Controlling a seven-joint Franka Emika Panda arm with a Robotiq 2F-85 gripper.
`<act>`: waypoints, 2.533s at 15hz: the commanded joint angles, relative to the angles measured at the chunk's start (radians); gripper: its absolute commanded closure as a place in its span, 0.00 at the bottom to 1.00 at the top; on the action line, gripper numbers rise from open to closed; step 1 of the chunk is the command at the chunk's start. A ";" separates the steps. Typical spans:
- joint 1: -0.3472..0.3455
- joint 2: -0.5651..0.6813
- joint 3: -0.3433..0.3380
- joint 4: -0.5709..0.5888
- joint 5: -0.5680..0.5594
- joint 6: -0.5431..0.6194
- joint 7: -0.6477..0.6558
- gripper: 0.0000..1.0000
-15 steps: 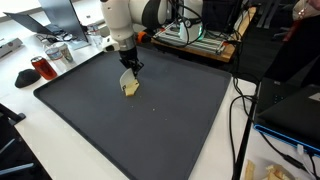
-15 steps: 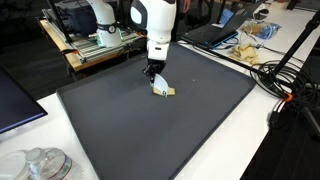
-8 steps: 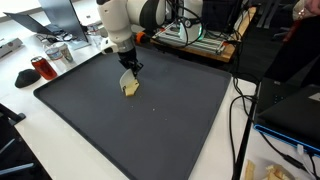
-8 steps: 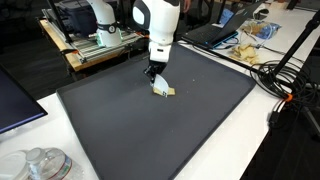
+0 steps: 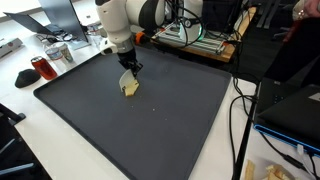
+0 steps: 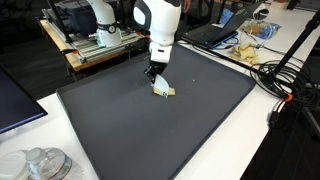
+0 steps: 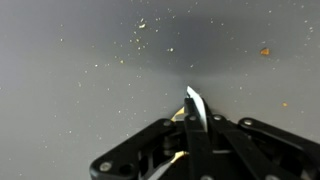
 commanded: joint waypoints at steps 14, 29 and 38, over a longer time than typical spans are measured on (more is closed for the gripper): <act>-0.017 0.127 0.019 0.130 -0.020 -0.031 0.013 0.99; 0.043 0.160 -0.033 0.151 -0.134 -0.047 0.145 0.99; 0.161 0.193 -0.090 0.171 -0.351 -0.096 0.417 0.99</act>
